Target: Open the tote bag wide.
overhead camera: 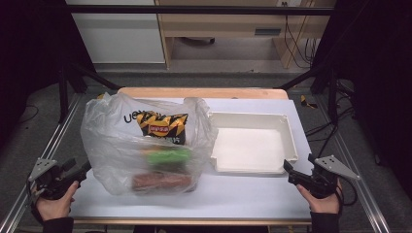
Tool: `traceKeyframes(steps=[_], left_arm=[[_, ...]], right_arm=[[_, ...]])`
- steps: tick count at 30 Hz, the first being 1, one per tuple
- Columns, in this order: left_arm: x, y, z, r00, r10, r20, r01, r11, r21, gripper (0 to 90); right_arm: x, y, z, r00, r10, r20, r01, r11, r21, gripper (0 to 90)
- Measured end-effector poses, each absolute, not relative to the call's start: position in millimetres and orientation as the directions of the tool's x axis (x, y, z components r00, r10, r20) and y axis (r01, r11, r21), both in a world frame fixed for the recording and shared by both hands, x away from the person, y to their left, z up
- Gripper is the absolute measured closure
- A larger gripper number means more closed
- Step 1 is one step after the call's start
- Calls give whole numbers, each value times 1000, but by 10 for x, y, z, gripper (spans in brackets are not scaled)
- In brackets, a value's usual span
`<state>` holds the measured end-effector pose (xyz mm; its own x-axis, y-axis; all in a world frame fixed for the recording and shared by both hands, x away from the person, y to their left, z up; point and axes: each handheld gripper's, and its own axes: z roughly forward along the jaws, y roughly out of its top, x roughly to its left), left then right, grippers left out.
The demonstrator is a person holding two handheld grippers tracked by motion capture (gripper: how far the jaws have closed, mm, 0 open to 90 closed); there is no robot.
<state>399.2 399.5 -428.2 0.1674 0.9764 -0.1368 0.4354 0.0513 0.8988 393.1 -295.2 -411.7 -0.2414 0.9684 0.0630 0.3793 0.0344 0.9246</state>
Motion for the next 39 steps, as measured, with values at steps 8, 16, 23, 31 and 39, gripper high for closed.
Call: traceKeyframes(steps=[8, 16, 23, 31, 39], left_arm=[[3970, 3921, -4068, 211, 969, -127, 414, 29, 910, 362], [3905, 3885, -3858, 259, 955, -148, 377, 41, 925, 370], [3762, 3837, -3637, 282, 948, -150, 313, 57, 948, 381], [3624, 3794, -3473, 322, 935, -149, 268, 61, 962, 405], [3731, 3526, -3510, 389, 916, -99, 321, -34, 946, 457]], right_arm=[[3914, -2849, -4017, -274, 957, 95, 359, 10, 933, 166], [3950, -2622, -3942, -335, 937, 94, 357, 34, 934, 229], [4035, -2203, -3880, -461, 879, 124, 360, 58, 931, 285], [4032, -1869, -3799, -538, 833, 132, 344, 74, 936, 311], [4022, -1448, -3716, -648, 740, 178, 343, 75, 936, 309]])
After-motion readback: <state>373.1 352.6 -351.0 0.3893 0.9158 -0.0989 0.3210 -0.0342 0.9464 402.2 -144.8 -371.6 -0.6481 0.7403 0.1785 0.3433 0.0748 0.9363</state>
